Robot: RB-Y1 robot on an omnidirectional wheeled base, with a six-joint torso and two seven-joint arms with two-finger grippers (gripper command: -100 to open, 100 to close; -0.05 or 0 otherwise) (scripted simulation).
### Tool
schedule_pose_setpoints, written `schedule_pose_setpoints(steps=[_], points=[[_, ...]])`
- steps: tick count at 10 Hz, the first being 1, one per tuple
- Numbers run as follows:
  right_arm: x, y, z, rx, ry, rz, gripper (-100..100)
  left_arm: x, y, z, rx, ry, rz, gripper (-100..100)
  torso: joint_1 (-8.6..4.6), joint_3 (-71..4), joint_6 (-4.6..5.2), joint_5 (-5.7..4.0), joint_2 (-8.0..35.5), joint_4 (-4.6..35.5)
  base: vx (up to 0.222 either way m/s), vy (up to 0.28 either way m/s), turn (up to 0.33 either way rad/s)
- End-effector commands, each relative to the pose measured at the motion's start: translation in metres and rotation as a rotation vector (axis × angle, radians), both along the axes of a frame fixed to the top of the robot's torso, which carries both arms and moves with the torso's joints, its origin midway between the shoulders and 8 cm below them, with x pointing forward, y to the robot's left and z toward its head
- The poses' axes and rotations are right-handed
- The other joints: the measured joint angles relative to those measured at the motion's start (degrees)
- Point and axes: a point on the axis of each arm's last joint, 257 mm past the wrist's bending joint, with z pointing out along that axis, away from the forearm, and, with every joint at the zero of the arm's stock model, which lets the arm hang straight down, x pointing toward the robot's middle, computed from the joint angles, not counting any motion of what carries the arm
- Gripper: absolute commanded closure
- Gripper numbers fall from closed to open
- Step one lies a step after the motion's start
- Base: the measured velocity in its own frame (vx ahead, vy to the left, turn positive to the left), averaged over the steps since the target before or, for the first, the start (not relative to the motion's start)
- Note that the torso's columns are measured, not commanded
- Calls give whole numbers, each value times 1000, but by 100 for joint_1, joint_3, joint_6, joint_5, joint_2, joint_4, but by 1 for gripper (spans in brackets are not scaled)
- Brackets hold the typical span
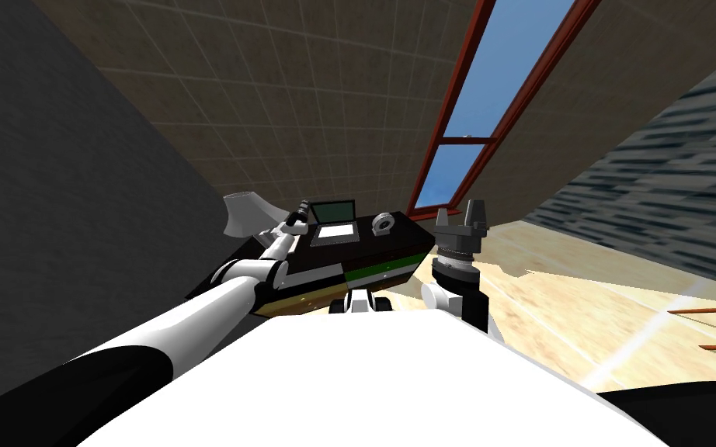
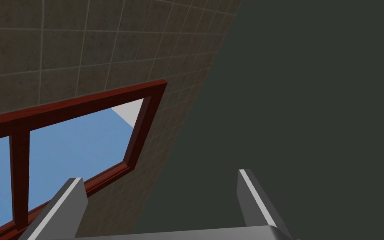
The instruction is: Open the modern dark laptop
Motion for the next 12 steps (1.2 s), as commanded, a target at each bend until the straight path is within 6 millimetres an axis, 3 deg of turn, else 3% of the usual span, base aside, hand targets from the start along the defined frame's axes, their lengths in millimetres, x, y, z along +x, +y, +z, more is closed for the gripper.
schedule_pose_setpoints(steps=[1,4,5,6,7,8,9,11,12], points=[[0,0,0,0,0,0,0,-11,-4,-9,4,-45,-12,100,0,2,5,-2,3,4,17,-24,65],[0,0,0,0,0,0,0,-19,-7,-5,11,-103,-26,100,3,2,-2,1,4,1,13,-22,45],[0,0,0,0,0,0,0,-26,-8,-13,11,-114,-28,100,2,-2,6,-3,-2,6,15,-30,50],[0,0,0,0,0,0,0,-28,-9,-7,15,-140,-34,100,-1,-1,1,-2,-2,3,13,-27,40],[0,0,0,0,0,0,0,-34,-10,-15,15,-150,-36,100,0,-3,7,-5,-4,8,15,-23,57],[0,0,0,0,0,0,0,-36,-12,-9,19,-178,-43,100,4,0,-3,0,0,2,10,-22,31],[0,0,0,0,0,0,0,-43,-12,-17,19,-186,-45,100,3,1,7,-4,2,9,17,-24,65],[0,0,0,0,0,0,0,-43,-13,-10,22,-204,-50,100,1,2,4,-5,3,10,4,-15,23],[0,0,0,0,0,0,0,-55,-19,-20,25,-230,-59,100,-2,5,10,-9,8,17,12,-3,24]])
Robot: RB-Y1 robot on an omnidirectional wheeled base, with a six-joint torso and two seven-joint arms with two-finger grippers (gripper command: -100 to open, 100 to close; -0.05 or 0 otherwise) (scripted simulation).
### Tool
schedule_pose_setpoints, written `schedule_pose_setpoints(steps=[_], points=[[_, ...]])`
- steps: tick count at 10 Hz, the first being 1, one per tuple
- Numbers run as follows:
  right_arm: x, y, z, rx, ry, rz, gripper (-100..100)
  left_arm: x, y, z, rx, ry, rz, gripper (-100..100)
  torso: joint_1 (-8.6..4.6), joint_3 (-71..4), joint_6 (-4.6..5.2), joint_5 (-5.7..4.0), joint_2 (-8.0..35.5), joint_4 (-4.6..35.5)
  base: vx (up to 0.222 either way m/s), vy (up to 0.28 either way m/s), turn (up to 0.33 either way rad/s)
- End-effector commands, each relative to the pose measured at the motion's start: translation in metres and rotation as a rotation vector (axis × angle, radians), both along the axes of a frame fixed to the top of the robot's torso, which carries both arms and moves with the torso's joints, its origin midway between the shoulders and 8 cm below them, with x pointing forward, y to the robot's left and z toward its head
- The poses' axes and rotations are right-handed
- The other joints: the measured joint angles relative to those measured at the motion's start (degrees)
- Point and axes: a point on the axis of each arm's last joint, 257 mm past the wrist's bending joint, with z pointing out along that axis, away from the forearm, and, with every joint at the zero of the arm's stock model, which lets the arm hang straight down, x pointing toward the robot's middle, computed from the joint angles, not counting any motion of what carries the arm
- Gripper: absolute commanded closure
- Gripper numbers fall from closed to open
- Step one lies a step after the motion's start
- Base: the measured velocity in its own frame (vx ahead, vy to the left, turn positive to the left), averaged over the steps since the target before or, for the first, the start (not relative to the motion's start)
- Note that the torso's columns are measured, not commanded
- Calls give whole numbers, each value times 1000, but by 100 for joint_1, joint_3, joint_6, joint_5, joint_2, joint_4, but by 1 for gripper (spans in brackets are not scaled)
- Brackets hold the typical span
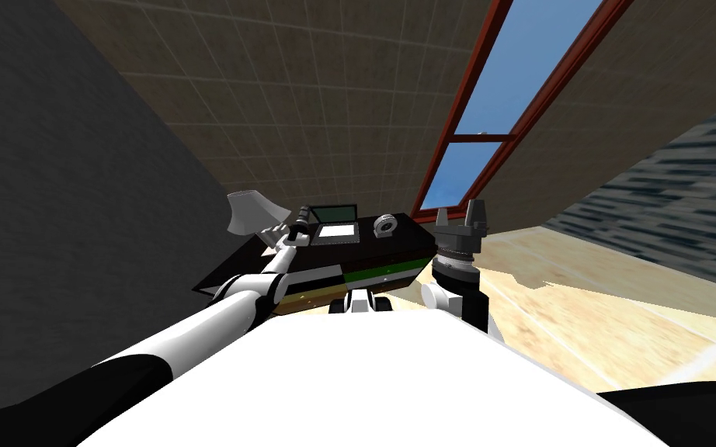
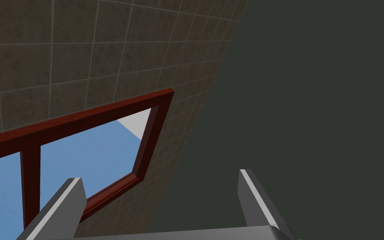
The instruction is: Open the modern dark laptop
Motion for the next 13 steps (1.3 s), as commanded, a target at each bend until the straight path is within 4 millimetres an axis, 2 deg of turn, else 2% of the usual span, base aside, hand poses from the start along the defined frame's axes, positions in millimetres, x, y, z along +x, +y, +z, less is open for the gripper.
schedule_pose_setpoints(steps=[1,2,4,5,6,7,9,13], points=[[0,0,0,0,0,0,0,-12,-6,-7,5,-38,-11,100,-7,1,0,2,0,-8,6,-9,26],[0,0,0,0,0,0,0,-22,-11,-20,5,-44,-14,100,-12,1,3,0,1,-7,6,-9,25],[0,0,0,0,0,0,0,-25,-13,-13,9,-76,-21,100,-20,1,11,0,1,-11,5,-7,19],[0,0,0,0,0,0,0,-36,-17,-25,9,-86,-23,100,-22,-1,12,-6,-1,-2,3,-4,11],[0,0,0,0,0,0,0,-39,-18,-19,13,-115,-29,100,-26,2,14,0,2,-14,0,0,0],[0,0,0,0,0,0,0,-50,-22,-32,12,-121,-29,100,-28,3,16,-5,4,-4,13,-17,50],[0,0,0,0,0,0,0,-54,-24,-24,15,-154,-35,100,-29,4,14,-9,6,2,6,-9,26],[0,0,0,0,0,0,0,-54,-24,-24,15,-154,-35,100,-16,15,4,-8,22,13,-5,6,-18]])
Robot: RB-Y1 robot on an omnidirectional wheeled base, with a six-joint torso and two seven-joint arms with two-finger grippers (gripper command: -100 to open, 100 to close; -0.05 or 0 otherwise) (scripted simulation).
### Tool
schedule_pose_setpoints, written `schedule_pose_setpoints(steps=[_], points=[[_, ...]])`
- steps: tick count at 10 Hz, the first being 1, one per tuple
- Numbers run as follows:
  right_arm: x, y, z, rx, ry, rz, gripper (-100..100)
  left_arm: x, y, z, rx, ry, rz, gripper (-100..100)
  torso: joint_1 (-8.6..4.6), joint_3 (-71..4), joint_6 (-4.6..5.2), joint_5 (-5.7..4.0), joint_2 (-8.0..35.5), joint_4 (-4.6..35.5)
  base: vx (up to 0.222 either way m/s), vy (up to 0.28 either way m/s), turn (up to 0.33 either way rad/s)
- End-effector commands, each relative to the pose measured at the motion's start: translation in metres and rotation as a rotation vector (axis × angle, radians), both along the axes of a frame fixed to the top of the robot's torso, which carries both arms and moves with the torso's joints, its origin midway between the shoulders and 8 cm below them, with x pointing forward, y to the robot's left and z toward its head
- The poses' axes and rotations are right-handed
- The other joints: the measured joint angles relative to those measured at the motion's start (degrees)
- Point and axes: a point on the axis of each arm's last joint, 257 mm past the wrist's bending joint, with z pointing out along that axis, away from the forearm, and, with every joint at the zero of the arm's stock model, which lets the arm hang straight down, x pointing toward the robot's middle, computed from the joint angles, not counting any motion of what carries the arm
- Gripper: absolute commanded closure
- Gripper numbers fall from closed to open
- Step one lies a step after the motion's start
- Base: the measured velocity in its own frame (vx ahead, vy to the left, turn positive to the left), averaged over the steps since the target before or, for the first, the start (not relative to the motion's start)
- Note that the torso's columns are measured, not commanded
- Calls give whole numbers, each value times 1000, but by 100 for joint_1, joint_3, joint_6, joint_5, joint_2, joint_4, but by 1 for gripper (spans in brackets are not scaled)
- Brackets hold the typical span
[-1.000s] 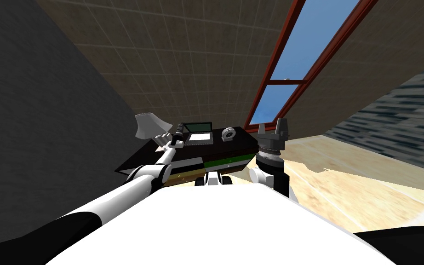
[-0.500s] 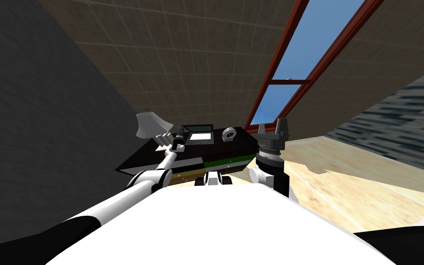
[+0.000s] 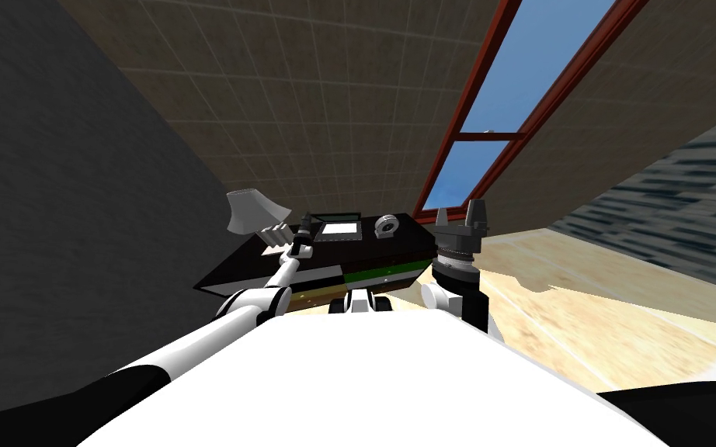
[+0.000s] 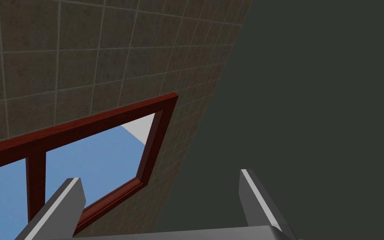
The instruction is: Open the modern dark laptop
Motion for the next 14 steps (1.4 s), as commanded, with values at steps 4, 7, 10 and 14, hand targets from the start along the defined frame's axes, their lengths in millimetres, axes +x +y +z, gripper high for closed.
schedule_pose_setpoints(steps=[4,7,10,14], points=[[0,0,0,0,0,0,0,-12,7,-1,-7,-30,8,100,0,-3,-5,0,-5,-3,4,-5,14],[0,0,0,0,0,0,0,-25,15,-3,-12,-58,16,100,0,-2,-4,0,-3,-2,3,-5,13],[0,0,0,0,0,0,0,-6,20,24,-11,-53,16,-100,-5,5,-5,-2,9,1,-51,-17,-1],[0,0,0,0,0,0,0,6,23,44,-11,-55,17,-100,-2,-4,-6,0,-6,-4,-40,-9,-1]])
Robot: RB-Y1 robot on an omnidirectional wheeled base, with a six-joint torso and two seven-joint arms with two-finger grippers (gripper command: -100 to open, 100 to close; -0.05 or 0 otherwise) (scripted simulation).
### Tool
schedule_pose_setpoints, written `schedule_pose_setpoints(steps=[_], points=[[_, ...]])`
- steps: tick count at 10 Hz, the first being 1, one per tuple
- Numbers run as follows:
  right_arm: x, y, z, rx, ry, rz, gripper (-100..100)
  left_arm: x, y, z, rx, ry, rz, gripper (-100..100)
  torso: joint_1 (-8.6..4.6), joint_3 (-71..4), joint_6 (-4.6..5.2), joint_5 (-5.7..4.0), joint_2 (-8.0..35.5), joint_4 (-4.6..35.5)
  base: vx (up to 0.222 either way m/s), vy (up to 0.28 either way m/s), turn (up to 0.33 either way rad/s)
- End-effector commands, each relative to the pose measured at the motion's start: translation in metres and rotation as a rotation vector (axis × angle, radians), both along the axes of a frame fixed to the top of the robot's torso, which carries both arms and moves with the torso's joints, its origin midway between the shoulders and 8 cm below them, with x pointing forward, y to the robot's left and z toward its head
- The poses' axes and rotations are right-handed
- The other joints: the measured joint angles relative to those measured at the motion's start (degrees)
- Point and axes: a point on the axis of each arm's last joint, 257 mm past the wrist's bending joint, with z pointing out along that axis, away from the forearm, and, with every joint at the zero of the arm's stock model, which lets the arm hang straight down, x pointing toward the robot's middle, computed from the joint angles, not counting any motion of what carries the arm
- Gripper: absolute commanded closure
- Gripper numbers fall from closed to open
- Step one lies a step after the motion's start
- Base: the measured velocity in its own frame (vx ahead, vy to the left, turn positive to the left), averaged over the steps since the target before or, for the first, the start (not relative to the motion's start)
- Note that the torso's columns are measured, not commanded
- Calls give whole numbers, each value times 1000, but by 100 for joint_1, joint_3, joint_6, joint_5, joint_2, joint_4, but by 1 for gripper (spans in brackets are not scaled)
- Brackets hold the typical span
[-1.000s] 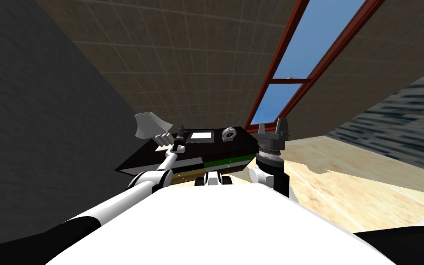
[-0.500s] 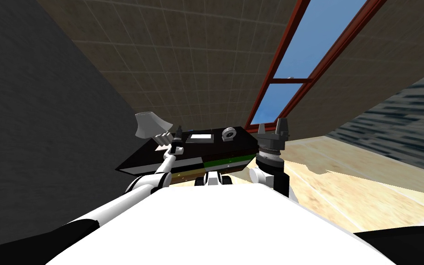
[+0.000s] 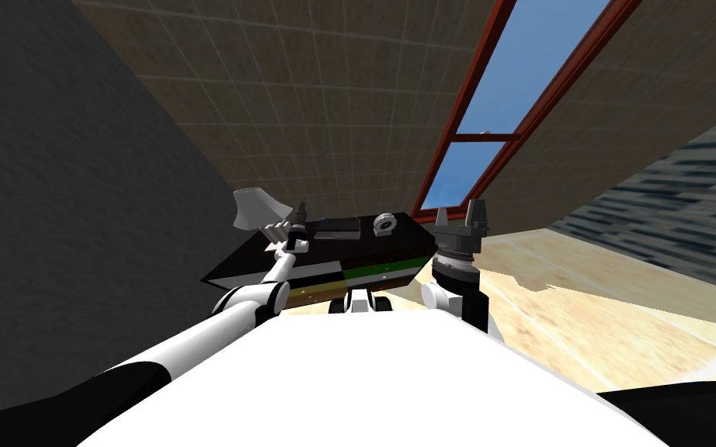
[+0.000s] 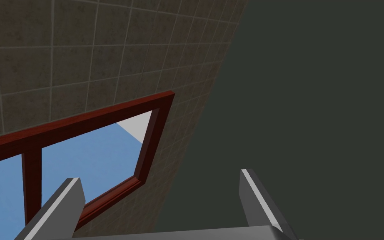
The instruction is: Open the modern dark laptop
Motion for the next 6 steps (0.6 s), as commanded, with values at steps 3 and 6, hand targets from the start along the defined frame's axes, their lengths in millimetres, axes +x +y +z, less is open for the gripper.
schedule_pose_setpoints(steps=[3,6], points=[[0,0,0,0,0,0,0,1,0,0,-1,2,0,0,4,-2,0,1,-4,-1,0,0,0],[0,0,0,0,0,0,0,1,0,0,-1,2,0,0,2,3,0,0,4,2,0,0,0]])
